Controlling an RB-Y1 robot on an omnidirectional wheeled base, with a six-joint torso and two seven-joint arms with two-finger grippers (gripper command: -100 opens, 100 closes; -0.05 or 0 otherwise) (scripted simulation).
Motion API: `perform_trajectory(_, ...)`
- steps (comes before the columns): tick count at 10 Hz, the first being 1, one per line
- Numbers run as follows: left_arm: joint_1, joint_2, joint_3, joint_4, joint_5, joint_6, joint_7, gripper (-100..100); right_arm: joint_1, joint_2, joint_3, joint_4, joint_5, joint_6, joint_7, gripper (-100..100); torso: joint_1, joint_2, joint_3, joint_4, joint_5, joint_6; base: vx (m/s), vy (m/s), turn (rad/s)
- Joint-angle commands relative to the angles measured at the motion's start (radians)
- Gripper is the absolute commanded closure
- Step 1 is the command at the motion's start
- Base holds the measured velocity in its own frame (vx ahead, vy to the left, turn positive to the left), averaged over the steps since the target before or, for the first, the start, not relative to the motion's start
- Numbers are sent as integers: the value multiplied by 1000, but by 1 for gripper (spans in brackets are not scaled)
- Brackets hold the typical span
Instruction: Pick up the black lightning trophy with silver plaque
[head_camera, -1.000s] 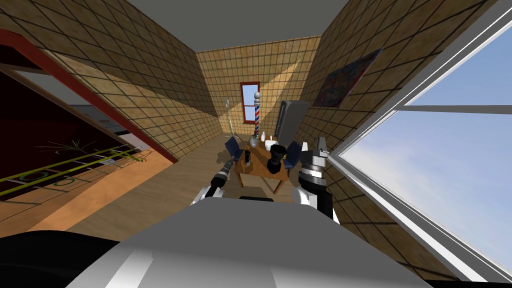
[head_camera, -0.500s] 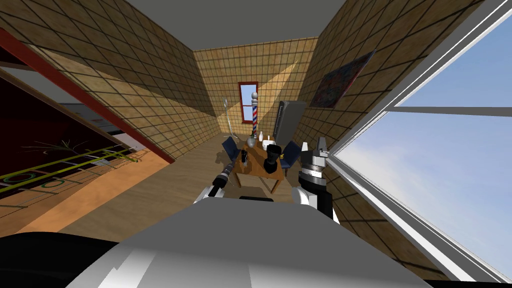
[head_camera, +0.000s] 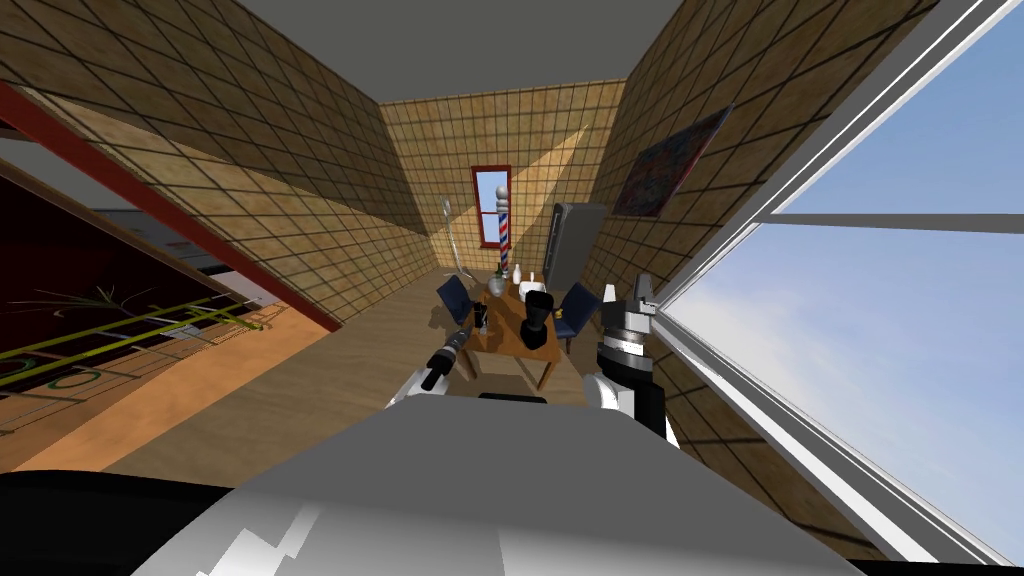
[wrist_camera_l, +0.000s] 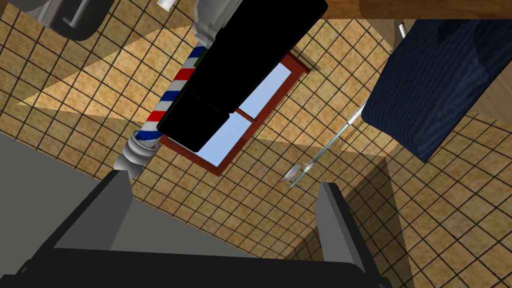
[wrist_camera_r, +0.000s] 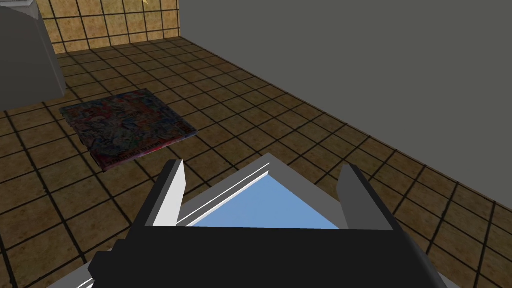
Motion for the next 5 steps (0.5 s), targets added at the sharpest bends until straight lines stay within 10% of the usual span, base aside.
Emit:
perform_trajectory(1, -22, 18, 0, 42, -21, -6, -34, -100, 0, 0, 0, 0, 0, 0, 0, 0, 0, 0, 0, 0, 0, 0, 80, -58, -39)
perform_trajectory(5, -72, 56, 3, 137, -71, -24, -108, -100, 0, 0, 0, 0, 0, 0, 0, 0, 0, 0, 0, 0, 0, 0, 73, -62, -26)
